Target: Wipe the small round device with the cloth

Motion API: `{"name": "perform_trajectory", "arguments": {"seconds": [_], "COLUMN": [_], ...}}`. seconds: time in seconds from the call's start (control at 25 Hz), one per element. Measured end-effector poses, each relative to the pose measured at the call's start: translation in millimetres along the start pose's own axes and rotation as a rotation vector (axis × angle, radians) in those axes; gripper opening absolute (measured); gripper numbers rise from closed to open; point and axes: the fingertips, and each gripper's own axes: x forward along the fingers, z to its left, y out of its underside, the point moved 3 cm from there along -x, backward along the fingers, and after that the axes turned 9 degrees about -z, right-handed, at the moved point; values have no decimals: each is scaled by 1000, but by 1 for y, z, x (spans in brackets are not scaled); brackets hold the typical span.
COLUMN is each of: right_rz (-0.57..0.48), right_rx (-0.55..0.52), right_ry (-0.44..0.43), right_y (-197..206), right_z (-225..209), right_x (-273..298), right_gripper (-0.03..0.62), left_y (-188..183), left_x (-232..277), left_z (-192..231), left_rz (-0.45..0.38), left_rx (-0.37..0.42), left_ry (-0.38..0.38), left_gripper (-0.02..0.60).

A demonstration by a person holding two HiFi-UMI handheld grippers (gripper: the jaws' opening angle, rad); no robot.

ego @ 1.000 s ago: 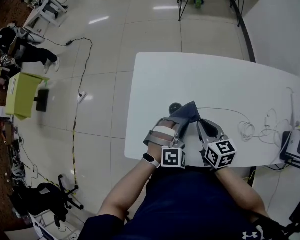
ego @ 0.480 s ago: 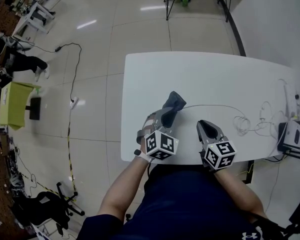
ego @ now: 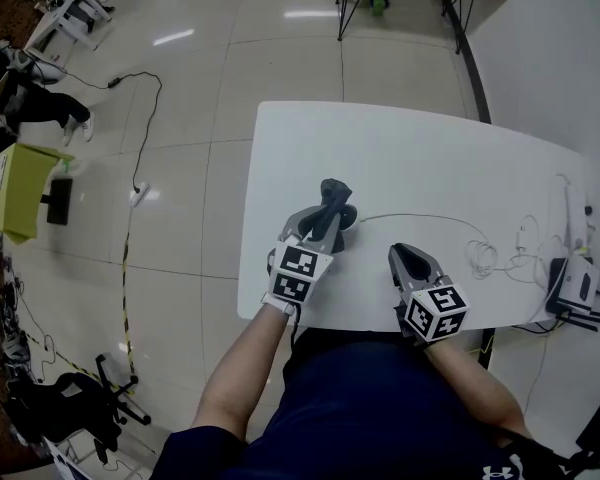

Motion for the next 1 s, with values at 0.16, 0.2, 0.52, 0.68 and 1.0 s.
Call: {"name": "perform_trajectory", "arguments": {"seconds": [0.16, 0.2, 0.52, 0.68, 1.0], "right_rz": [12, 15, 29, 38, 29], "right_rx": [-14, -17, -45, -41, -25], "right_ry": [-10, -10, -5, -10, -46], "right_y": [1, 1, 2, 4, 5], "right_z": [6, 7, 6, 7, 7], "right_x": [2, 1, -2, -1, 3], "right_gripper": [38, 38, 38, 38, 38], "left_y": [14, 21, 75, 86, 20], "left_x": [-3, -4, 6, 7, -24], "left_z": [21, 25, 36, 44, 34], "left_rz": [-34, -29, -22, -54, -177], "left_rx": [-291, -333, -644, -760, -632], "left_ry": [-24, -27, -23, -27, -53], "left_gripper": [57, 57, 57, 57, 57]}}
